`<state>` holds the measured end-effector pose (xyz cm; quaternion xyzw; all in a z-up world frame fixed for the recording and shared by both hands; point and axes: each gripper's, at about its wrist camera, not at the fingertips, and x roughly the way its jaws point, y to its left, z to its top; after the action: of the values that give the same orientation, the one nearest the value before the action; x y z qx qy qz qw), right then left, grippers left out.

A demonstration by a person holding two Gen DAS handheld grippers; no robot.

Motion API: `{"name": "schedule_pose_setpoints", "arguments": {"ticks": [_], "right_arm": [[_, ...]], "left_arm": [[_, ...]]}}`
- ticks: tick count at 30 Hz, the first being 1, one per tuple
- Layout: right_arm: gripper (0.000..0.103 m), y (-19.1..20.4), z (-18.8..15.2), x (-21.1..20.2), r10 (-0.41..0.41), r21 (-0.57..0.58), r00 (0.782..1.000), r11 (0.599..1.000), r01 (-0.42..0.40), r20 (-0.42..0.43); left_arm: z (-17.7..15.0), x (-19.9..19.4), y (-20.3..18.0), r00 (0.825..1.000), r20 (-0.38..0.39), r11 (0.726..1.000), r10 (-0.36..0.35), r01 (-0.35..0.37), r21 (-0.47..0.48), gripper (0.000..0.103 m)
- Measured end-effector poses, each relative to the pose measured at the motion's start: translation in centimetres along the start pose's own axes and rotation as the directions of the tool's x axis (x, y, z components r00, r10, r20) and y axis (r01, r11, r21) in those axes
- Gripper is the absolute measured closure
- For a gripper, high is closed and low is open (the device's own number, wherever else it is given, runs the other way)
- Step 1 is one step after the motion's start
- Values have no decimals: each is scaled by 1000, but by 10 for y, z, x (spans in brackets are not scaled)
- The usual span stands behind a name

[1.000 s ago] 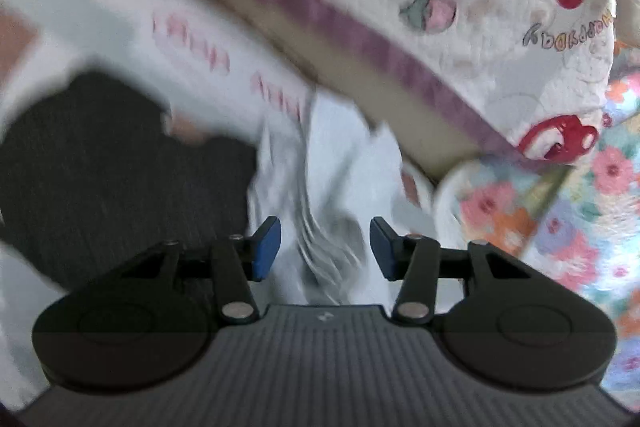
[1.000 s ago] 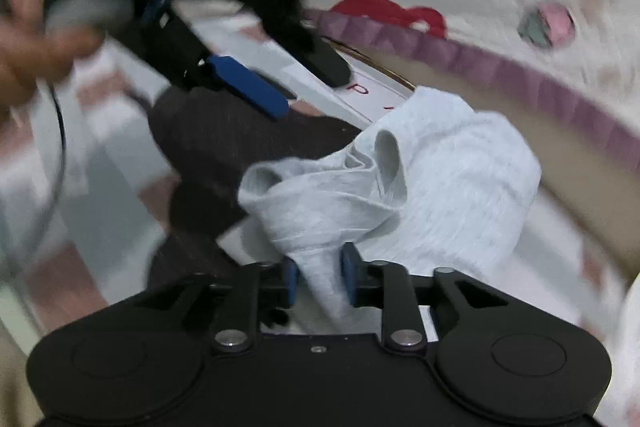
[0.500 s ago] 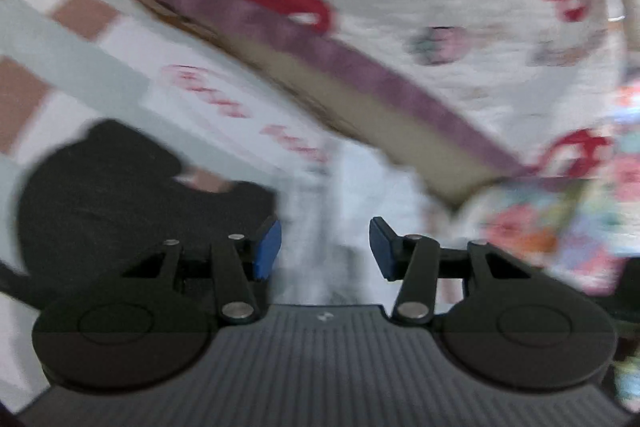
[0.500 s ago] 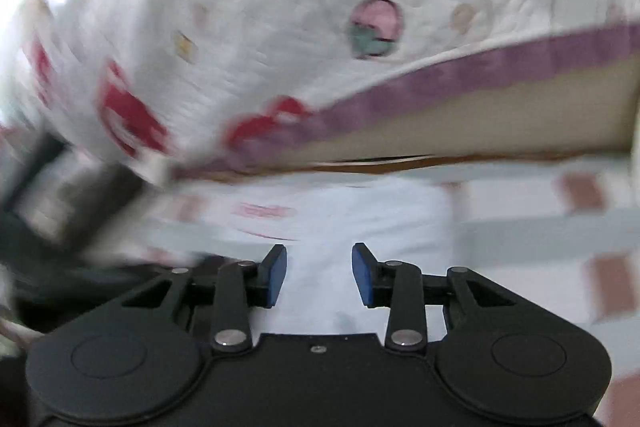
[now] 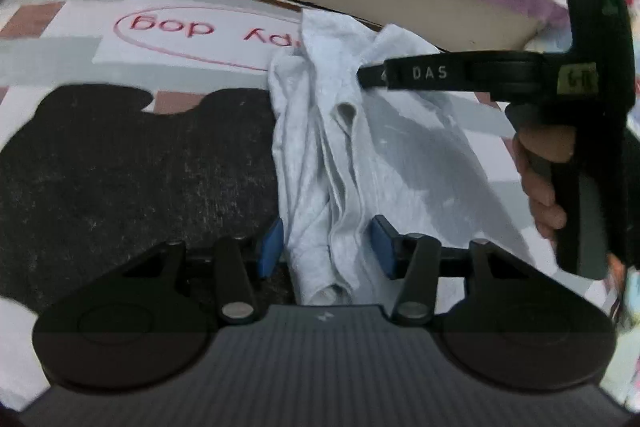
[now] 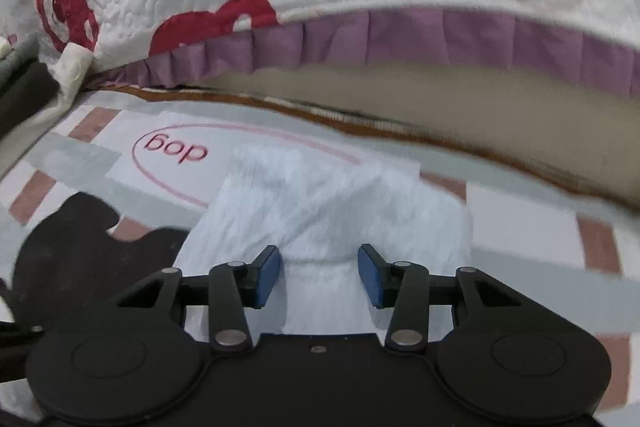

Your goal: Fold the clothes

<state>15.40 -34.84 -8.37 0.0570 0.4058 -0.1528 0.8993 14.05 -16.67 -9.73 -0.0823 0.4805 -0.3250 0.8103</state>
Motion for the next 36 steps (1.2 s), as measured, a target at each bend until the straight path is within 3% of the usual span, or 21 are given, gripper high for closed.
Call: {"name": "schedule_pose_setpoints", "arguments": {"ticks": [2, 5, 11, 14, 16, 20, 24, 28, 32, 34, 36], "right_arm": [[56, -4, 7, 2, -13, 5, 999, 1000, 12, 35], [57, -21, 17, 21, 34, 84, 999, 996, -31, -33], [58, -41, 24, 39, 64, 208, 995, 977, -47, -75], [59, -48, 30, 22, -25, 239, 1000, 971, 27, -12], [53, -55, 30, 3, -96, 260, 994, 962, 79, 54], [52, -90, -3, -25, 33, 359, 996, 931, -61, 83], [52, -127, -47, -30, 169, 544, 983, 819, -180, 71], [51, -145, -93, -39, 249, 633, 967, 742, -223, 49], [51, -143, -128, -49, 399, 664, 916, 674, -323, 41], [51, -139, -142, -55, 455, 662, 889, 655, -364, 38], [46, -136, -151, -57, 479, 655, 877, 653, -381, 33]], "left_arm": [[2, 0, 2, 1000, -7, 1000, -3, 3, -12, 55], [3, 0, 3, 1000, 2, 1000, 4, -4, 1, 56], [3, 0, 4, 999, -4, 999, 40, -40, 11, 51], [2, -1, 6, 999, -7, 1000, 31, -31, -6, 51], [1, -2, 11, 1000, -8, 999, 8, -8, -35, 52], [2, -2, 28, 997, -7, 986, -73, 71, -154, 51], [5, 1, 44, 987, 4, 951, -158, 153, -269, 51], [3, 4, 32, 988, 3, 968, -156, 153, -199, 47], [1, 5, 16, 988, 4, 983, -156, 156, -102, 47], [1, 4, 13, 987, 10, 984, -159, 159, -75, 62], [2, 2, 9, 987, 15, 986, -162, 162, -48, 81]]}}
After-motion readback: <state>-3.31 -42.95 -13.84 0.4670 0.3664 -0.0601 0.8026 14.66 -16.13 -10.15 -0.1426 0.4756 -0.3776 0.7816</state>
